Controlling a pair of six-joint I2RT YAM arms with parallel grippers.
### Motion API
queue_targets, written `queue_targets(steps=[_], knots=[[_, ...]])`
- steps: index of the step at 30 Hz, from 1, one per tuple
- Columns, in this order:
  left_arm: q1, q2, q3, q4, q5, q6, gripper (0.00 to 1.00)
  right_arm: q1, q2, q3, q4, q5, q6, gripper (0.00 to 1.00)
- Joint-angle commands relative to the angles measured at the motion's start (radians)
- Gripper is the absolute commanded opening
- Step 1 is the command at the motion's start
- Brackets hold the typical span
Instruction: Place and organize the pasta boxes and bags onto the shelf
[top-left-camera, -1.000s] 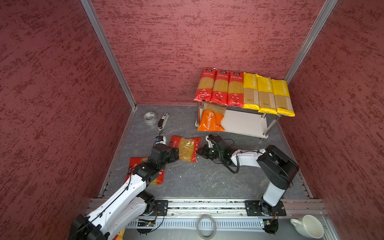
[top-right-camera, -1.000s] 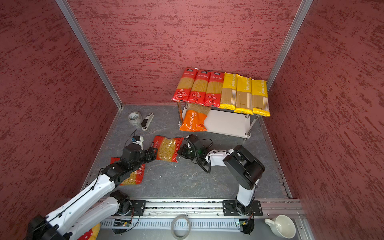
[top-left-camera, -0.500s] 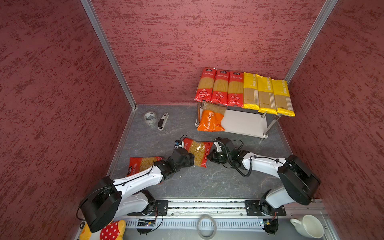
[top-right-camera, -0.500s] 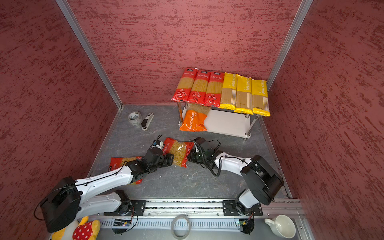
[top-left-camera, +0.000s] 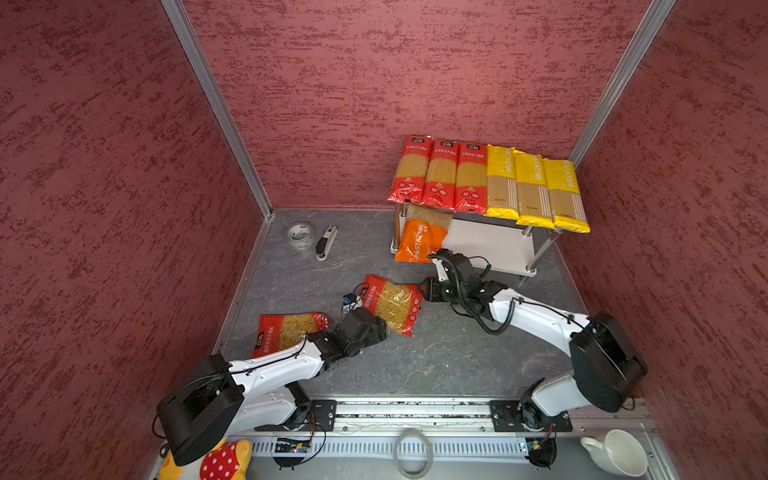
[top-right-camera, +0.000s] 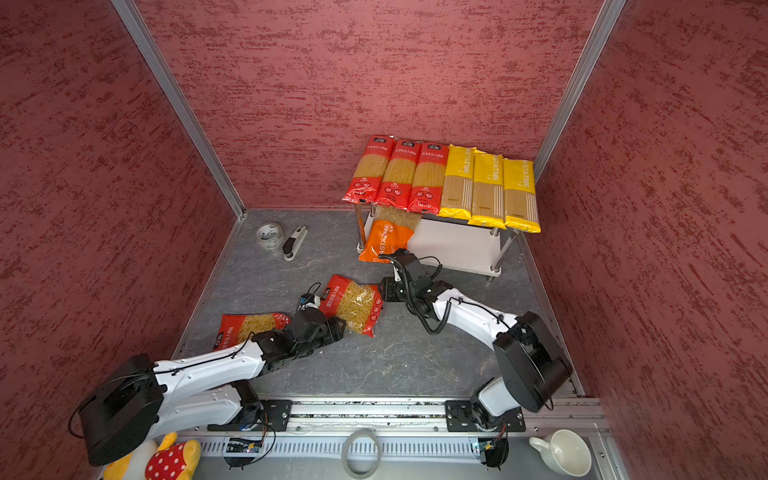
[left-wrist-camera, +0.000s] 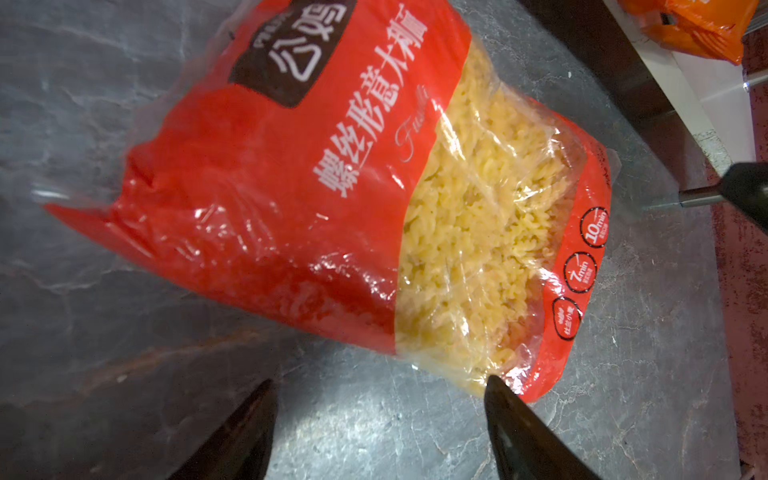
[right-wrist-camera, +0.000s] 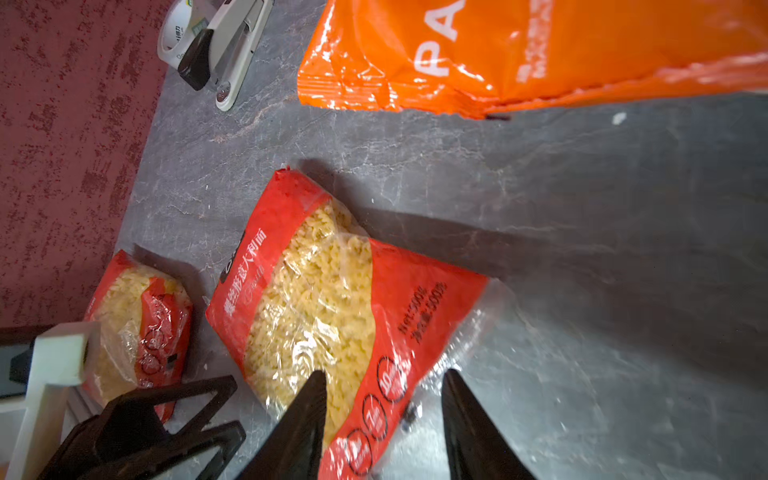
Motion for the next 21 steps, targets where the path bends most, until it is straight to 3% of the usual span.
queue_targets(steps=[1,6,9,15,21], knots=[[-0.004,-0.016,-0.034,0.044,-0.019,-0.06,0.78,0.003,0.083,0.053,0.123,-0.004,-0.001,0.48],[0.035,0.008,-0.044,0.092,-0.009,-0.033,0.78,0.005,0.24,0.14,0.146,-0.038,0.018,0.49],[0.119,0.039,-0.05,0.166,0.06,0.002,0.78,0.025,0.279,0.128,0.145,-0.073,0.048,0.49],[0.304,0.138,-0.024,0.292,0.206,0.098,0.76,0.145,0.224,-0.007,0.128,-0.117,0.103,0.48],[0.385,0.238,0.092,0.325,0.366,0.201,0.74,0.242,0.118,-0.128,0.105,-0.177,0.194,0.5]])
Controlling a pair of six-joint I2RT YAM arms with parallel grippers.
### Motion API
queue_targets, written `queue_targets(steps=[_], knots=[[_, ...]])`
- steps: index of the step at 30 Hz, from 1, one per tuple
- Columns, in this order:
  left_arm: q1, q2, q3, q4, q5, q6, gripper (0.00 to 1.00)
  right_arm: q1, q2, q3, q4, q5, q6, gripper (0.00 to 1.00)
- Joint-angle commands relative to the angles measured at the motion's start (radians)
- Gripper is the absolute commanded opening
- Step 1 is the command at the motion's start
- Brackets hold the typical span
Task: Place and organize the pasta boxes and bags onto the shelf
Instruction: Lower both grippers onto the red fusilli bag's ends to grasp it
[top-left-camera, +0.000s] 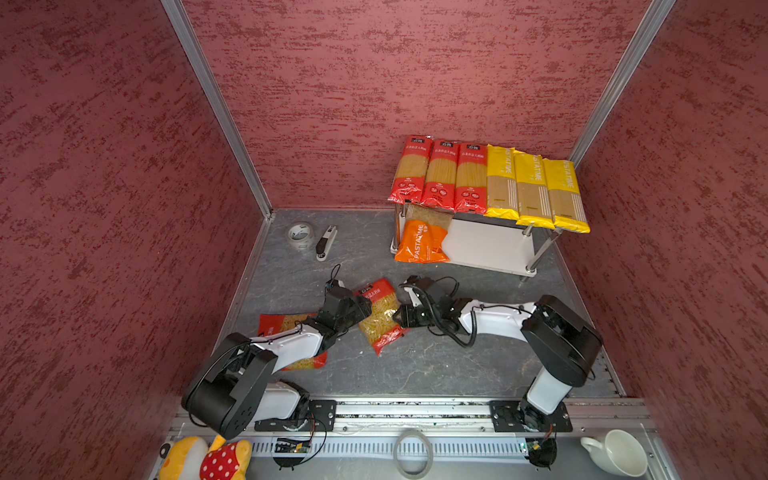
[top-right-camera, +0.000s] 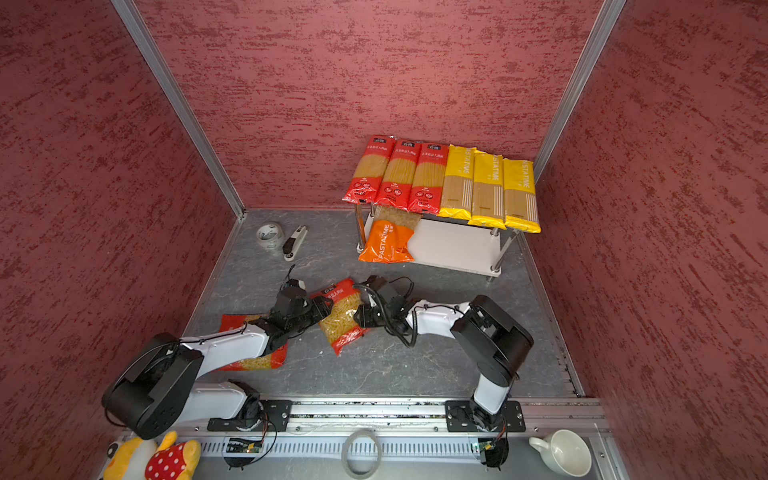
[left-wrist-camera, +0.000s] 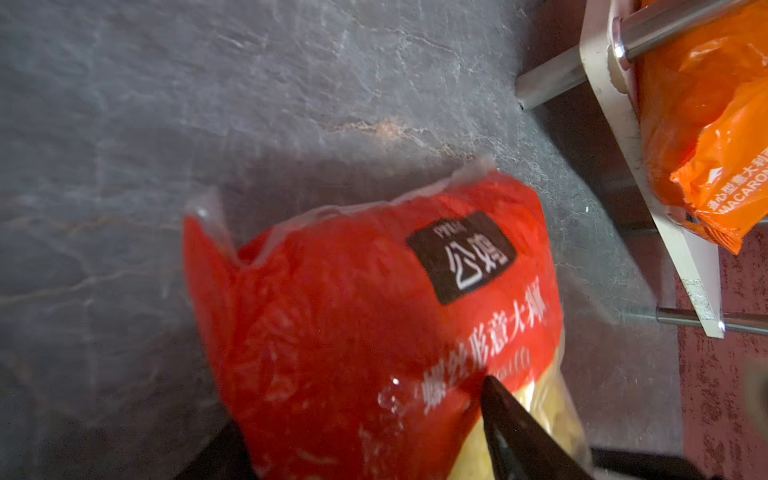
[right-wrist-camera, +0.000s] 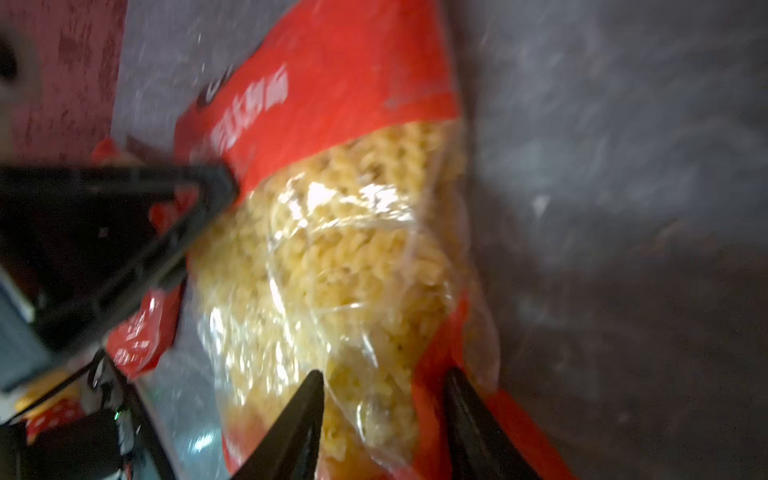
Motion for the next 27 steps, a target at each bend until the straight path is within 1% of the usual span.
queue_targets(steps=[1,3,6,10,11,13,17,21,25,27], knots=[[0.009,0.031,0.071,0.052,0.135,0.087,0.74,0.021,-0.057,-0.039,-0.066,-0.057,0.057,0.51],[0.012,0.024,0.078,0.037,0.149,0.084,0.74,0.004,-0.086,-0.038,-0.084,-0.024,0.046,0.53],[0.032,-0.034,0.071,-0.043,0.14,0.096,0.74,-0.05,-0.113,-0.045,-0.077,-0.032,0.077,0.56],[0.062,-0.165,0.047,-0.201,0.103,0.137,0.77,-0.11,-0.14,-0.091,-0.003,-0.059,0.197,0.59],[0.07,-0.199,0.038,-0.231,0.103,0.143,0.78,-0.121,-0.144,-0.105,0.017,-0.062,0.231,0.62],[0.079,-0.254,0.017,-0.282,0.104,0.145,0.79,-0.128,-0.149,-0.118,0.048,-0.052,0.268,0.65],[0.077,-0.33,-0.035,-0.298,0.12,0.112,0.79,-0.128,-0.123,-0.095,0.069,-0.036,0.264,0.66],[0.053,-0.313,-0.08,-0.227,0.128,0.071,0.78,-0.127,-0.078,-0.065,0.108,-0.047,0.259,0.66],[-0.023,-0.212,-0.075,-0.13,0.11,0.055,0.76,-0.121,-0.014,-0.019,0.124,-0.075,0.238,0.65],[-0.049,-0.162,-0.072,-0.07,0.114,0.039,0.73,-0.104,0.01,0.005,0.124,-0.089,0.235,0.62]])
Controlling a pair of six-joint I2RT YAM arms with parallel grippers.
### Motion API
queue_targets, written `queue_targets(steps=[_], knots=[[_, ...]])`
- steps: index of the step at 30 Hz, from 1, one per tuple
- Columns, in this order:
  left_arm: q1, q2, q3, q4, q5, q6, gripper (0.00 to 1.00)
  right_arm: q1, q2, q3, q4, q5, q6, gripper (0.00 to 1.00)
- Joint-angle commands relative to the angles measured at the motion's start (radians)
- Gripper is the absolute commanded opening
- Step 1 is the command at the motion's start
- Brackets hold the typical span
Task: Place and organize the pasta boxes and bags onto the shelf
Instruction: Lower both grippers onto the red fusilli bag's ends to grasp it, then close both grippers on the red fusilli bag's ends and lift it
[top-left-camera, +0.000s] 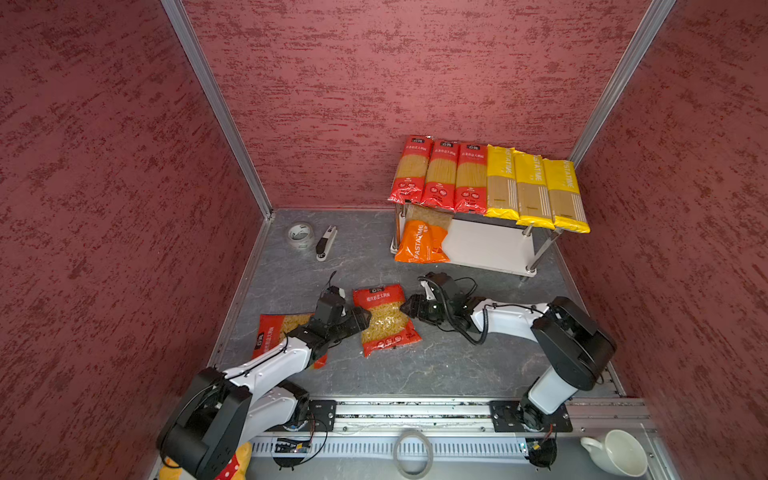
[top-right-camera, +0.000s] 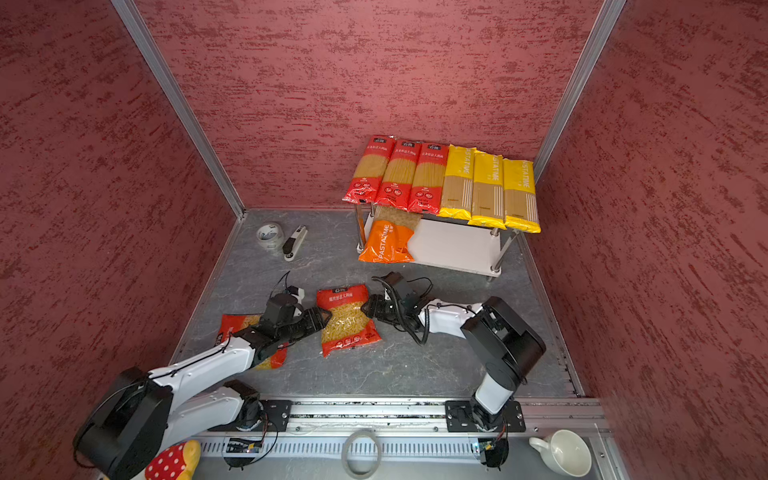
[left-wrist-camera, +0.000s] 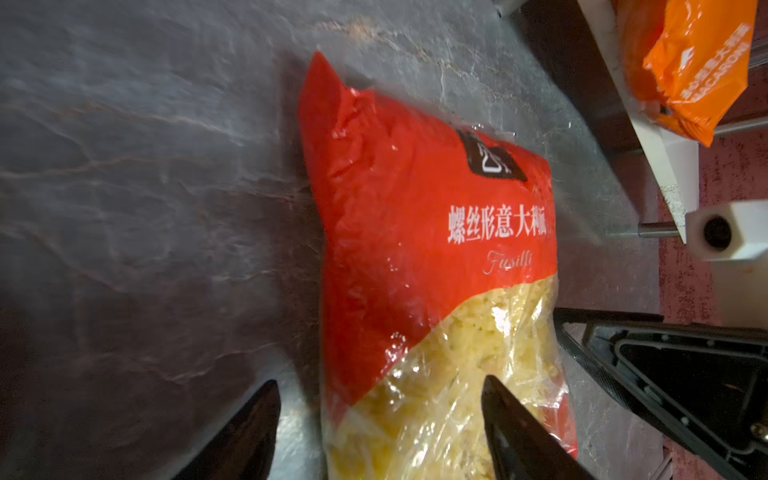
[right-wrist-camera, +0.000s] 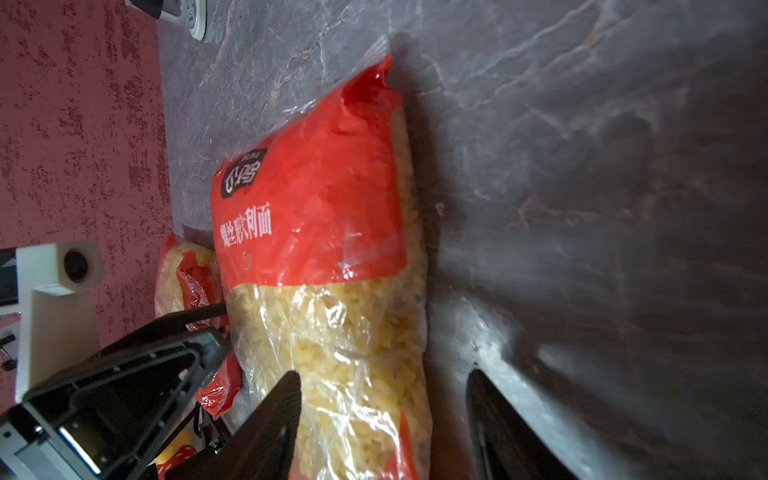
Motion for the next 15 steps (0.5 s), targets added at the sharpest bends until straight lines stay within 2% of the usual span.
queue_targets(steps=[1,5,9,15], knots=[[-0.04,0.067,0.007,0.14,0.009,-0.032,0.72,0.034,0.035,0.055,0.052,-0.04,-0.004,0.6],[-0.093,0.137,0.039,0.213,0.017,-0.032,0.65,0.087,0.064,0.103,0.051,-0.07,-0.032,0.52],[-0.09,0.158,0.047,0.215,0.017,-0.022,0.58,0.087,0.076,0.104,0.052,-0.071,-0.04,0.43],[-0.052,0.109,0.034,0.164,0.024,-0.005,0.56,0.087,0.09,0.109,0.024,-0.066,-0.06,0.41]])
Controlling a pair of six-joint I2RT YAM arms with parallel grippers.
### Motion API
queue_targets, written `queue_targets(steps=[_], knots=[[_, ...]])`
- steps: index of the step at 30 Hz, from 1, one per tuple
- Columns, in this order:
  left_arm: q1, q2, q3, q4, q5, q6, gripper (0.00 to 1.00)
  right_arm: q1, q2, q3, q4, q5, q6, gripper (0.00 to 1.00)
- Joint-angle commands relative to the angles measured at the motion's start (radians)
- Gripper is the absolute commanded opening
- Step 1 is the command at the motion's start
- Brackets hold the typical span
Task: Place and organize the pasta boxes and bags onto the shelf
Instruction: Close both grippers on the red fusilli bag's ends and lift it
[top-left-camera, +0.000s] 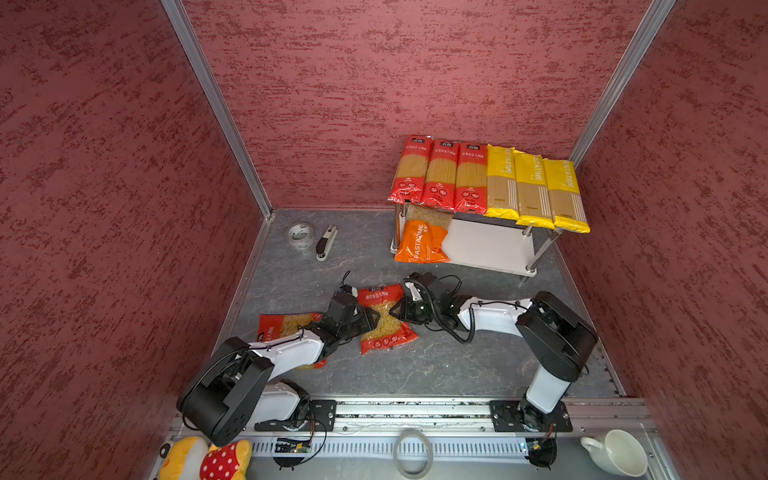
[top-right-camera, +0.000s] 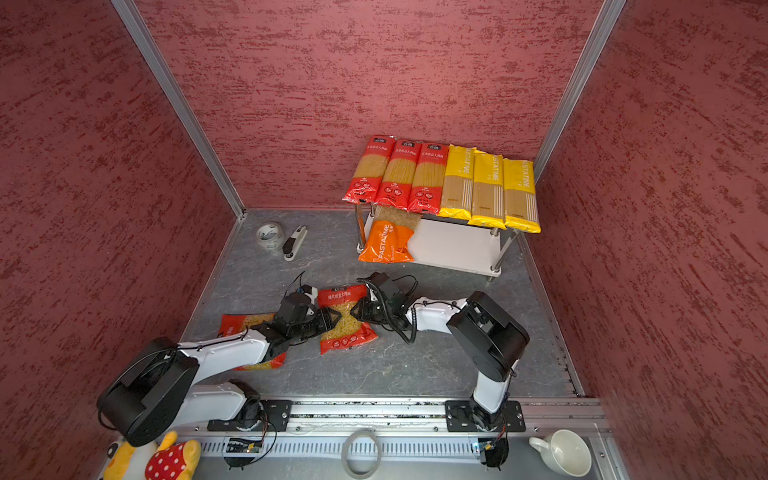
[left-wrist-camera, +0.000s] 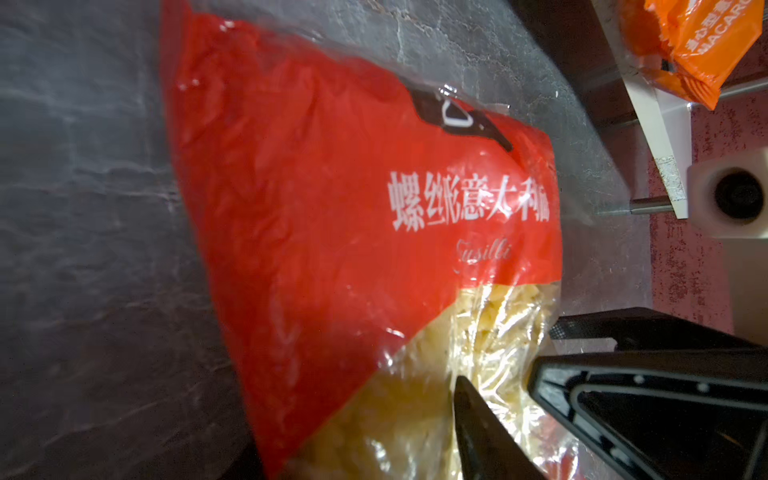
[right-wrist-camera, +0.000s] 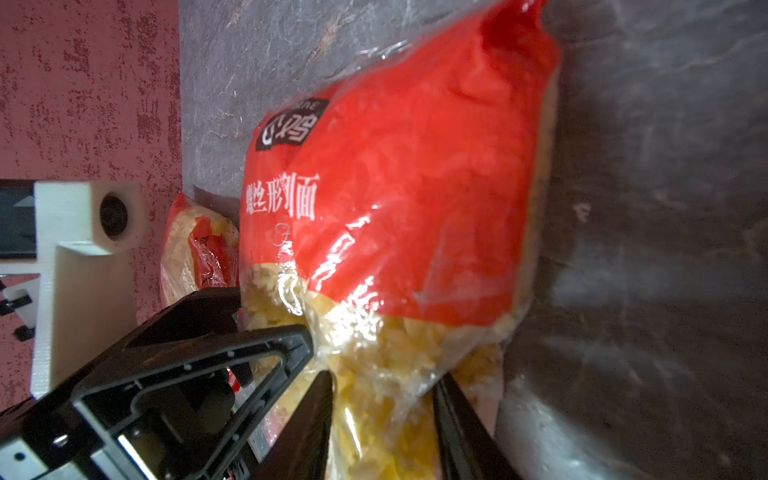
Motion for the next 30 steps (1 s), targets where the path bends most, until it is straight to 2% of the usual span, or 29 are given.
queue_targets(steps=[1,4,11,14,17,21,24,30], knots=[[0.018,-0.042,0.007,-0.004,0.025,0.016,0.6,0.013,0.016,0.038,-0.012,-0.029,-0.027,0.45],[0.044,-0.102,-0.004,-0.091,0.019,0.033,0.68,0.004,-0.008,0.049,-0.081,0.009,-0.07,0.53],[0.115,-0.295,-0.042,-0.231,0.009,0.058,0.72,-0.049,-0.089,0.023,-0.161,0.07,-0.113,0.61],[0.114,-0.29,-0.057,-0.206,0.018,0.05,0.72,-0.047,-0.065,0.024,-0.136,0.033,-0.083,0.62],[0.085,-0.221,-0.067,-0.139,0.024,0.03,0.71,-0.028,-0.025,0.026,-0.077,-0.002,-0.037,0.62],[-0.018,-0.094,-0.039,-0.029,-0.004,0.0,0.68,0.031,0.04,0.086,-0.051,-0.036,-0.023,0.59],[-0.073,-0.019,-0.006,0.023,-0.014,-0.01,0.62,0.058,0.076,0.138,-0.084,-0.053,-0.053,0.5],[-0.08,-0.032,0.014,0.008,-0.037,0.008,0.45,0.057,0.059,0.137,-0.097,-0.031,-0.081,0.35]])
